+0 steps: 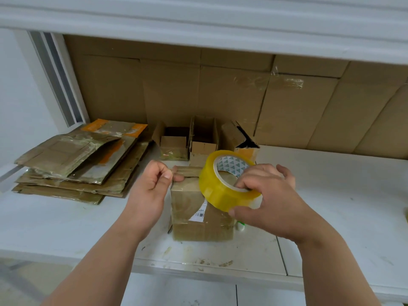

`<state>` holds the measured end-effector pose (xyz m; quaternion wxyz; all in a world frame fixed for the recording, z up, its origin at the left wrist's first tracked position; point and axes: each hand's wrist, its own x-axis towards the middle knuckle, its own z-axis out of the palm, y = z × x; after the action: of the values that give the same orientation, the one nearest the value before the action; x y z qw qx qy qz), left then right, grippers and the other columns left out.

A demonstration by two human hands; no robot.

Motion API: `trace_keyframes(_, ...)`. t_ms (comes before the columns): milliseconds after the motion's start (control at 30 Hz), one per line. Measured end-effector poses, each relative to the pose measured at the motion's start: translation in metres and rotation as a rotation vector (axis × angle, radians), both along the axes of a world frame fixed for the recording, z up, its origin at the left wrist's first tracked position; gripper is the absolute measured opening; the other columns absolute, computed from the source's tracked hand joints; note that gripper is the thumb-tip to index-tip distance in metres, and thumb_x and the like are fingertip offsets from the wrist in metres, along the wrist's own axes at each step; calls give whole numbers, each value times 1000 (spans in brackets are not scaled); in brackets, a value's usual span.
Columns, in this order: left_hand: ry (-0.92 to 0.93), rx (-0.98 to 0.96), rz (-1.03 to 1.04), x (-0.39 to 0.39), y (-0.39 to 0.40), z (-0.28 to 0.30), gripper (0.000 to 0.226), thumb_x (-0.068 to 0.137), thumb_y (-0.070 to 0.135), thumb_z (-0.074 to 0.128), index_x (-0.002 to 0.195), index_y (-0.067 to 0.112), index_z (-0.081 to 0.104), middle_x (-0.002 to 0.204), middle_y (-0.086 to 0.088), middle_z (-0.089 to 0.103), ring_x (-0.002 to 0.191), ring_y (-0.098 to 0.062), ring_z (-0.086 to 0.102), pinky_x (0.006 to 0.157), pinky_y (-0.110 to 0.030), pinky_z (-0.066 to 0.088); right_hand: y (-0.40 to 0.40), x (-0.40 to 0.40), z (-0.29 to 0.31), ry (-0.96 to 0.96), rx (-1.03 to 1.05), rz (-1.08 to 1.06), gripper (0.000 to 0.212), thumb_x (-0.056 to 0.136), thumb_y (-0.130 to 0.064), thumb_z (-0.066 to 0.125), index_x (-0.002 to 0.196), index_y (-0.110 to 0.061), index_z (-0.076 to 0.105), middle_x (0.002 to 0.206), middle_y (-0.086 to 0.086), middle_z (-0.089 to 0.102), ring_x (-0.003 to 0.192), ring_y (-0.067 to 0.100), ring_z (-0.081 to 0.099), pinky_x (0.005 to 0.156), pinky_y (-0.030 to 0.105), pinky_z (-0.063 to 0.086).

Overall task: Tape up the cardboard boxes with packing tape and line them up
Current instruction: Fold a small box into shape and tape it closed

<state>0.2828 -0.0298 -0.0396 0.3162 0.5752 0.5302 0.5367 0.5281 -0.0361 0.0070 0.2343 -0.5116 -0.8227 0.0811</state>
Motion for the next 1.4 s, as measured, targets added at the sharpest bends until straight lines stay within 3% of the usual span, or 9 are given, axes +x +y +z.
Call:
trace_keyframes(100,19,5,-19,-1,0,1,19,105,15,40,87,9,46,96,3,75,109,13,58,93,-11,39,2,2,0,-44,5,18,24,65,-55,66,74,-35,61,97,-27,59,121,-15,31,119,43,-4)
trace_keyframes(233,56,-2,-50,-8,0,0,19,104,17,39,87,13,44,95,6,75,118,8,56,95,-16,40,3,4,15,81,-29,40,36,59,-71,68,74,-40,56,100,-28,55,119,-9,37,117,36,9)
trace_keyframes(367,115,25,-27,-8,-3,1,18,104,16,40,86,14,46,93,13,74,113,12,56,84,-3,40,4,2,32,228,-96,9,42,55,-77,65,78,-41,62,87,-17,56,108,20,45,79,31,38)
trace_keyframes(500,192,49,13,-5,0,1,19,103,19,41,85,20,48,91,15,73,113,10,57,89,-18,43,1,1,45,381,-77,36,49,58,-73,75,76,-29,66,68,-4,61,66,4,55,53,18,42)
trace_keyframes(600,174,16,25,-4,0,4,18,104,21,41,89,17,50,92,16,74,111,14,55,87,-13,39,-2,3,49,443,-32,-41,52,55,-72,71,71,-23,66,65,-7,60,53,3,50,47,16,38)
trace_keyframes(800,140,-57,-10,-3,0,11,19,105,22,41,93,12,53,92,10,75,113,11,55,91,-18,38,-2,17,44,534,-117,-33,26,73,-44,64,74,-19,69,64,-1,59,56,4,49,50,13,38)
trace_keyframes(967,64,-96,-23,-3,-2,18,22,106,18,39,93,7,53,91,3,76,115,2,58,103,-34,41,-8,26,49,485,-207,50,19,67,-27,56,79,-22,70,74,7,62,63,10,52,59,29,39)
trace_keyframes(1167,11,-101,-15,-2,-4,20,22,106,17,38,90,7,51,91,1,76,114,-4,60,107,-37,42,-4,36,47,513,-193,40,35,63,-60,61,87,-35,72,79,6,69,76,22,66,68,38,50)
trace_keyframes(1400,-84,-93,-16,-3,-4,17,24,105,10,37,84,6,47,90,-7,76,111,0,62,105,-39,44,13,44,34,536,-253,-135,38,61,-70,63,82,-40,72,79,-10,71,74,8,67,68,28,48)
